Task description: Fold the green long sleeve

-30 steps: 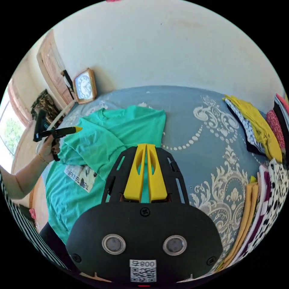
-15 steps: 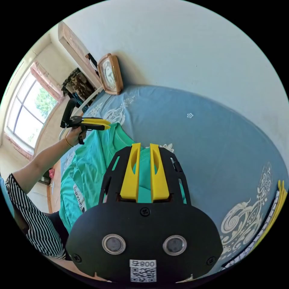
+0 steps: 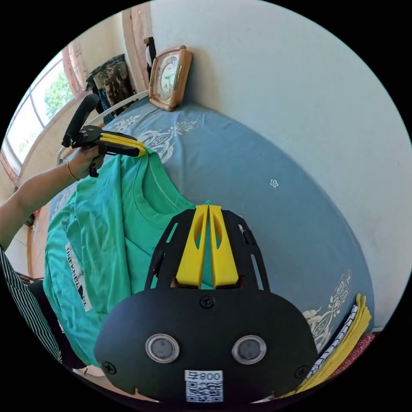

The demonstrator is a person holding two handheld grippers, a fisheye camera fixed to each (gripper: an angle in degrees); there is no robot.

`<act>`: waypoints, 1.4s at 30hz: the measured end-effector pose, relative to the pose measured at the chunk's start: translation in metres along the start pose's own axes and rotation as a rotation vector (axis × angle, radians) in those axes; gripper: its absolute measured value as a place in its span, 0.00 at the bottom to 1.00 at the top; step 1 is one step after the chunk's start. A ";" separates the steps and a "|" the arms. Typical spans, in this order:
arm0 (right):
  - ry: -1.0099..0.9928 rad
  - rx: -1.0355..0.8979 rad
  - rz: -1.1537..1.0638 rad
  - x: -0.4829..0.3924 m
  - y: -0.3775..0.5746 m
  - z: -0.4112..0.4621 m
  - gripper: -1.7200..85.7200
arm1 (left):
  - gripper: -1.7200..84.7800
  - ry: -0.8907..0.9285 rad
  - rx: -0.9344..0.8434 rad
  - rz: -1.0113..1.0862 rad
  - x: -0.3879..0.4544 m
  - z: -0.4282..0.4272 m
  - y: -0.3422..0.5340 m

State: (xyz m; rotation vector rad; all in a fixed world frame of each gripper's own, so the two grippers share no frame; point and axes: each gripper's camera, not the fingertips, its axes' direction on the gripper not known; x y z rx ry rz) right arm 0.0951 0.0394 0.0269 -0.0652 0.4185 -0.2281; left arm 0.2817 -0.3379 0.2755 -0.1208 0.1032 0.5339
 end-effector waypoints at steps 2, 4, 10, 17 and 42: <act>0.030 -0.062 -0.004 -0.004 -0.001 0.019 0.02 | 0.05 -0.005 -0.020 -0.015 -0.003 -0.002 0.008; 0.041 -0.050 -0.002 -0.008 0.001 0.027 0.02 | 0.05 -0.013 -0.039 -0.017 -0.006 -0.005 0.015; -0.031 -0.034 0.079 -0.001 0.006 0.026 0.02 | 0.08 0.032 -0.019 -0.068 -0.021 -0.040 0.039; -0.003 0.085 0.153 -0.007 0.041 -0.016 0.02 | 0.09 0.131 0.137 -0.049 -0.022 -0.110 0.101; -0.290 -0.030 0.480 -0.107 0.342 -0.102 0.02 | 0.02 0.300 -0.013 -0.519 -0.081 -0.302 0.514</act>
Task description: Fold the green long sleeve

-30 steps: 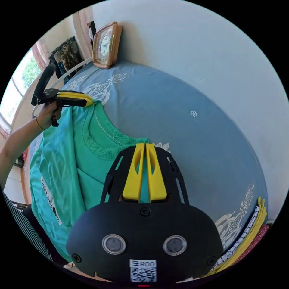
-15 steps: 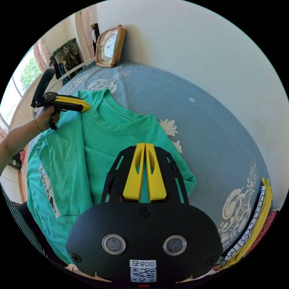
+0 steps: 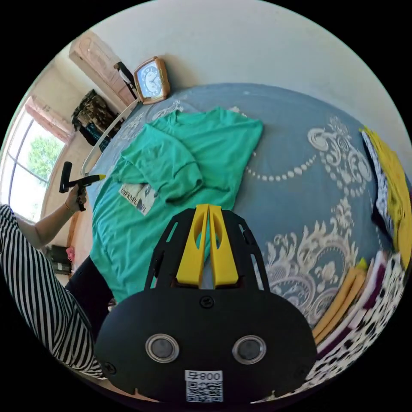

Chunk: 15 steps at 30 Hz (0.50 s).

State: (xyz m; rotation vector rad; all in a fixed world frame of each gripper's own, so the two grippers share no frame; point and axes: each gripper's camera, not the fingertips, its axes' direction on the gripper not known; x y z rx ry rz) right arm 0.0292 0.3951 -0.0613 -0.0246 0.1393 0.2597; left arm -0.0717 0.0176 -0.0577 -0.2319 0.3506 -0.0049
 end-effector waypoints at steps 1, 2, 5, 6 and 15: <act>-0.014 -0.012 0.029 0.001 0.013 -0.002 0.02 | 0.02 0.031 -0.009 -0.059 -0.013 -0.012 0.026; -0.040 -0.028 0.101 0.002 0.038 -0.005 0.02 | 0.02 0.048 -0.015 -0.115 -0.024 -0.022 0.050; -0.128 -0.018 0.210 -0.004 0.091 -0.014 0.02 | 0.02 0.094 -0.016 -0.189 -0.040 -0.045 0.101; -0.129 -0.024 0.234 -0.009 0.107 -0.015 0.02 | 0.02 0.099 -0.015 -0.197 -0.043 -0.050 0.110; 0.057 -0.210 0.112 -0.070 0.147 0.029 0.02 | 0.02 0.078 -0.086 -0.170 -0.066 -0.078 0.191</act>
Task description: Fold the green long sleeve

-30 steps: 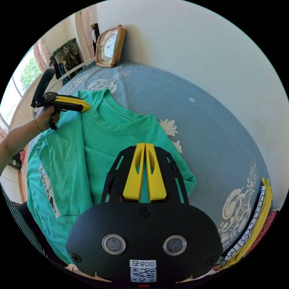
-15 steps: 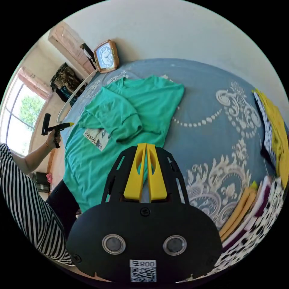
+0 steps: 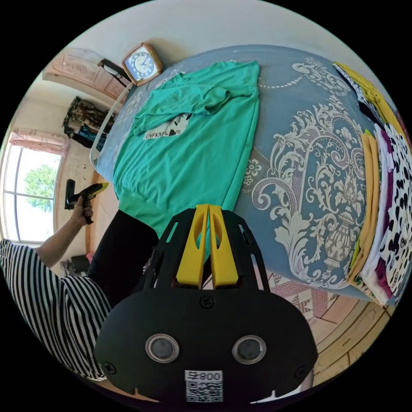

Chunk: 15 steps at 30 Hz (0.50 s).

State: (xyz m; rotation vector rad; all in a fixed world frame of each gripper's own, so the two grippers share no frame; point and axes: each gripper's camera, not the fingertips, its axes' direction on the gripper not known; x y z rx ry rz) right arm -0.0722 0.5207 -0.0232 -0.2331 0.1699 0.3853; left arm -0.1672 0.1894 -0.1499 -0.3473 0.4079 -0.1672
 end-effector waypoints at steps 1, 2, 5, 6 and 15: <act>0.015 -0.029 -0.002 -0.001 0.000 0.009 0.02 | 0.02 -0.024 -0.022 -0.030 -0.009 0.004 0.006; 0.051 -0.046 0.003 -0.003 0.001 0.021 0.02 | 0.02 -0.027 -0.051 -0.055 -0.018 0.008 0.012; 0.028 -0.033 0.035 0.002 0.008 0.026 0.02 | 0.02 0.002 -0.091 -0.106 -0.035 0.008 0.028; 0.022 -0.033 0.032 0.003 0.012 0.028 0.02 | 0.02 0.007 -0.093 -0.111 -0.038 0.007 0.032; 0.073 0.050 0.041 0.002 0.047 0.047 0.02 | 0.02 -0.009 -0.128 -0.092 -0.071 -0.021 0.086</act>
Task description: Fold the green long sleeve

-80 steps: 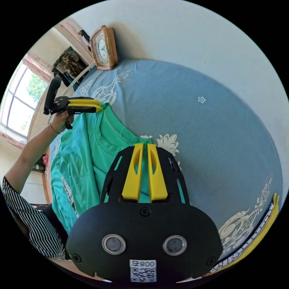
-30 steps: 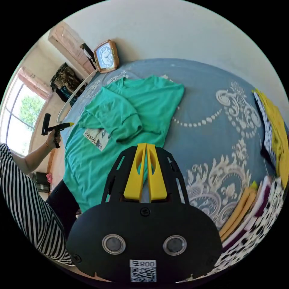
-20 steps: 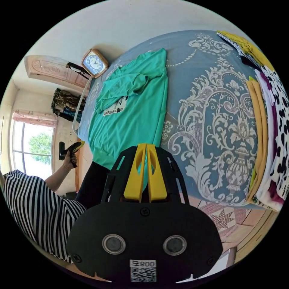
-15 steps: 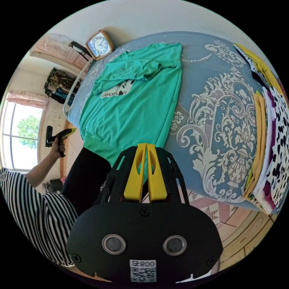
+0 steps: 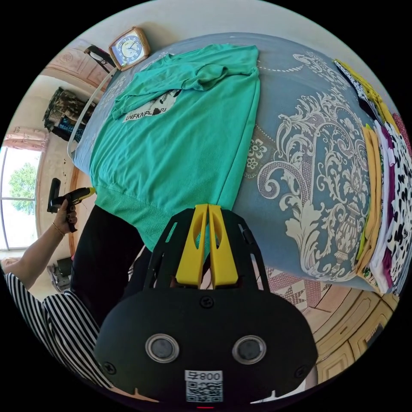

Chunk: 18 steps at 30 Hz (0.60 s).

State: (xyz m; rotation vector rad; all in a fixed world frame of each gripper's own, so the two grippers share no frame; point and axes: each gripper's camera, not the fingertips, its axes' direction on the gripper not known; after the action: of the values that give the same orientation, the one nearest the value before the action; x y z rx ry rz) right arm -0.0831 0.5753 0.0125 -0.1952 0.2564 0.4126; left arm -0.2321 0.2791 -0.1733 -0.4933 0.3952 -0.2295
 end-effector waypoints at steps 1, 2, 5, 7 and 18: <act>0.001 0.008 0.002 0.000 0.003 0.001 0.02 | 0.03 -0.002 0.003 0.000 -0.005 -0.003 0.007; 0.009 0.021 -0.003 0.000 0.008 0.003 0.02 | 0.03 0.002 0.012 0.001 -0.010 -0.008 0.014; 0.042 0.030 -0.021 0.000 0.018 0.009 0.02 | 0.03 0.024 0.042 -0.013 -0.027 -0.020 0.032; 0.049 0.027 -0.027 0.002 0.023 0.012 0.02 | 0.04 0.030 0.059 -0.023 -0.039 -0.028 0.042; -0.218 0.024 0.075 0.061 0.060 0.016 0.03 | 0.18 0.205 0.091 -0.129 -0.116 -0.051 0.077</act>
State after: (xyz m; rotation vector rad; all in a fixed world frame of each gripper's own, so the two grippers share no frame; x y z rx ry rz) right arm -0.0514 0.6559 0.0028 -0.1163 0.0542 0.5008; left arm -0.3491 0.3597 -0.2171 -0.4069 0.5509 -0.4236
